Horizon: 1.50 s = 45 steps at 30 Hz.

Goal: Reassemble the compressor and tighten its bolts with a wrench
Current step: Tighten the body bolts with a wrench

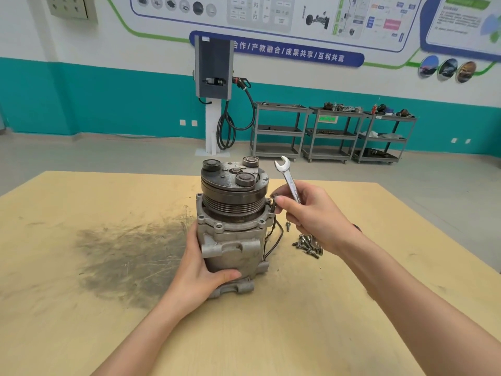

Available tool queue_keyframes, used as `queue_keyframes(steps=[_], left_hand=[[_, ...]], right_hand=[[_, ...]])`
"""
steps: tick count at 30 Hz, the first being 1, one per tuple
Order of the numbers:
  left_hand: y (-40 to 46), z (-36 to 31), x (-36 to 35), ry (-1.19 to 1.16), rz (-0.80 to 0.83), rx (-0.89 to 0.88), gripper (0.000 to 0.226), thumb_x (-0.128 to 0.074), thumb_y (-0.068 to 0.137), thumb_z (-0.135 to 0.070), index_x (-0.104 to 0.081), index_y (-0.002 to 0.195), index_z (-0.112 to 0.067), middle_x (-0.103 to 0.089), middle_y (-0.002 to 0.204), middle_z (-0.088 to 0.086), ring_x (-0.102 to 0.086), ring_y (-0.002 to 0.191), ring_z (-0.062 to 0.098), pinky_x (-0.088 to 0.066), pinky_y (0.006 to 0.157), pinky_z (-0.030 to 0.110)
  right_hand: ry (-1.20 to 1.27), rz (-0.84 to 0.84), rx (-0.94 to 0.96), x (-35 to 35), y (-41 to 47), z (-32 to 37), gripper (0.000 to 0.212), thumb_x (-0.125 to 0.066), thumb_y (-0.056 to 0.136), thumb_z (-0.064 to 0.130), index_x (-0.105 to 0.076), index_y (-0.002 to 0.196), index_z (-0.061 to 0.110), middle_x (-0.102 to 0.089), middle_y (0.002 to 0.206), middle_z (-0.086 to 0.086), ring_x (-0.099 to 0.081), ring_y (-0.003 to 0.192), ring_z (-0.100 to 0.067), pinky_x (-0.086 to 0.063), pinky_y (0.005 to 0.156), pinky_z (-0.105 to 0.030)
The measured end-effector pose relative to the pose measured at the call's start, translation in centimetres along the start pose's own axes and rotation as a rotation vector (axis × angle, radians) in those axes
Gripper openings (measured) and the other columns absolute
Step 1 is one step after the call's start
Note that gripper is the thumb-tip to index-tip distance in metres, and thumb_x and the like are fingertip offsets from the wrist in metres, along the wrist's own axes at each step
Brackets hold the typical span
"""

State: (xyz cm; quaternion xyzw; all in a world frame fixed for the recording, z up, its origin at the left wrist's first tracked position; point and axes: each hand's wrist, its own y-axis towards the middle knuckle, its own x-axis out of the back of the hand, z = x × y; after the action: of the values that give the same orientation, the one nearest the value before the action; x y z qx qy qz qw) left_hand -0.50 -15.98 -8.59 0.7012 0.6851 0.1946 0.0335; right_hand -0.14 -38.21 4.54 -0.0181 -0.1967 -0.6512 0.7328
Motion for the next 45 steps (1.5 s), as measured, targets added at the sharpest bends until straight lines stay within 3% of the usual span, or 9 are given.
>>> queue_keyframes(steps=[5, 9, 17, 21, 23, 30, 38, 43, 45], left_hand=[[0.2, 0.1, 0.0, -0.002, 0.012, -0.014, 0.118, -0.093, 0.056, -0.021, -0.020, 0.148, -0.016, -0.047, 0.138, -0.014, -0.044, 0.128, -0.001, -0.033, 0.113, 0.030], [0.2, 0.3, -0.1, 0.005, 0.003, -0.017, 0.119, -0.093, 0.054, -0.026, -0.021, 0.148, -0.018, -0.044, 0.123, -0.044, -0.042, 0.122, -0.016, -0.035, 0.101, 0.006], [0.6, -0.1, -0.5, 0.026, -0.005, -0.016, 0.115, -0.094, 0.055, -0.027, -0.025, 0.147, -0.021, -0.046, 0.134, -0.023, -0.045, 0.128, 0.001, -0.037, 0.112, 0.036], [0.8, -0.1, -0.8, 0.021, 0.010, -0.020, 0.120, -0.088, 0.049, -0.044, -0.025, 0.148, -0.022, -0.036, 0.116, -0.053, -0.041, 0.122, -0.016, -0.035, 0.108, 0.025], [0.9, 0.2, -0.8, 0.018, 0.008, -0.029, 0.119, -0.091, 0.052, -0.037, -0.023, 0.149, -0.022, -0.034, 0.112, -0.057, -0.037, 0.121, -0.021, -0.033, 0.107, 0.023], [0.9, 0.4, -0.8, 0.034, -0.002, -0.035, 0.116, -0.093, 0.058, -0.024, -0.022, 0.149, -0.024, -0.041, 0.125, -0.041, -0.043, 0.126, -0.006, -0.035, 0.112, 0.030], [0.9, 0.7, -0.7, 0.028, 0.008, -0.051, 0.116, -0.092, 0.057, -0.025, -0.023, 0.150, -0.023, -0.037, 0.126, -0.045, -0.042, 0.126, -0.008, -0.035, 0.113, 0.034], [1.1, 1.2, -0.8, 0.020, 0.007, -0.059, 0.117, -0.092, 0.058, -0.020, -0.020, 0.151, -0.021, -0.037, 0.116, -0.056, -0.039, 0.120, -0.022, -0.033, 0.097, 0.000], [1.2, 1.4, -0.8, 0.016, 0.008, -0.063, 0.117, -0.092, 0.058, -0.019, -0.020, 0.151, -0.021, -0.038, 0.115, -0.056, -0.039, 0.120, -0.023, -0.032, 0.093, -0.003]], right_hand=[[-0.070, 0.019, 0.003, 0.0, 0.4, 0.0, 0.007, -0.062, 0.095, 0.011, -0.063, 0.090, 0.014, -0.059, 0.066, 0.001, -0.040, 0.050, -0.009, -0.029, 0.039, -0.018], [-0.145, 0.058, -0.039, 0.2, 0.4, -0.4, 0.004, -0.065, 0.094, 0.017, -0.062, 0.093, 0.014, -0.053, 0.073, -0.007, -0.039, 0.060, -0.020, -0.030, 0.042, -0.022], [-0.162, 0.022, -0.026, 0.1, 0.5, -0.8, 0.015, -0.071, 0.089, 0.021, -0.058, 0.091, 0.013, -0.053, 0.072, -0.010, -0.036, 0.051, -0.014, -0.029, 0.042, -0.026], [-0.080, -0.013, -0.028, 0.3, 0.0, -1.2, 0.010, -0.069, 0.091, 0.019, -0.064, 0.099, 0.017, -0.057, 0.076, -0.002, -0.039, 0.058, -0.017, -0.032, 0.044, -0.025], [-0.082, -0.048, 0.008, 0.2, -0.2, -1.4, 0.003, -0.066, 0.093, 0.018, -0.067, 0.094, 0.016, -0.054, 0.066, 0.007, -0.036, 0.053, -0.013, -0.031, 0.044, -0.024], [-0.105, -0.110, 0.055, -0.3, 0.0, -1.8, 0.007, -0.067, 0.092, 0.017, -0.062, 0.088, 0.014, -0.052, 0.057, 0.012, -0.036, 0.041, -0.003, -0.029, 0.042, -0.014], [-0.172, -0.176, 0.105, -0.8, -0.3, -1.9, 0.003, -0.066, 0.092, 0.018, -0.069, 0.092, 0.019, -0.055, 0.064, 0.005, -0.037, 0.047, -0.005, -0.033, 0.047, -0.022], [-0.148, -0.256, 0.087, -1.5, -0.3, -2.0, 0.015, -0.072, 0.087, 0.020, -0.061, 0.083, 0.011, -0.058, 0.067, 0.009, -0.044, 0.054, 0.000, -0.036, 0.058, -0.024], [-0.149, -0.238, 0.067, -1.3, -0.3, -1.8, 0.017, -0.073, 0.086, 0.022, -0.060, 0.085, 0.011, -0.057, 0.070, 0.005, -0.042, 0.052, -0.001, -0.036, 0.056, -0.023]])
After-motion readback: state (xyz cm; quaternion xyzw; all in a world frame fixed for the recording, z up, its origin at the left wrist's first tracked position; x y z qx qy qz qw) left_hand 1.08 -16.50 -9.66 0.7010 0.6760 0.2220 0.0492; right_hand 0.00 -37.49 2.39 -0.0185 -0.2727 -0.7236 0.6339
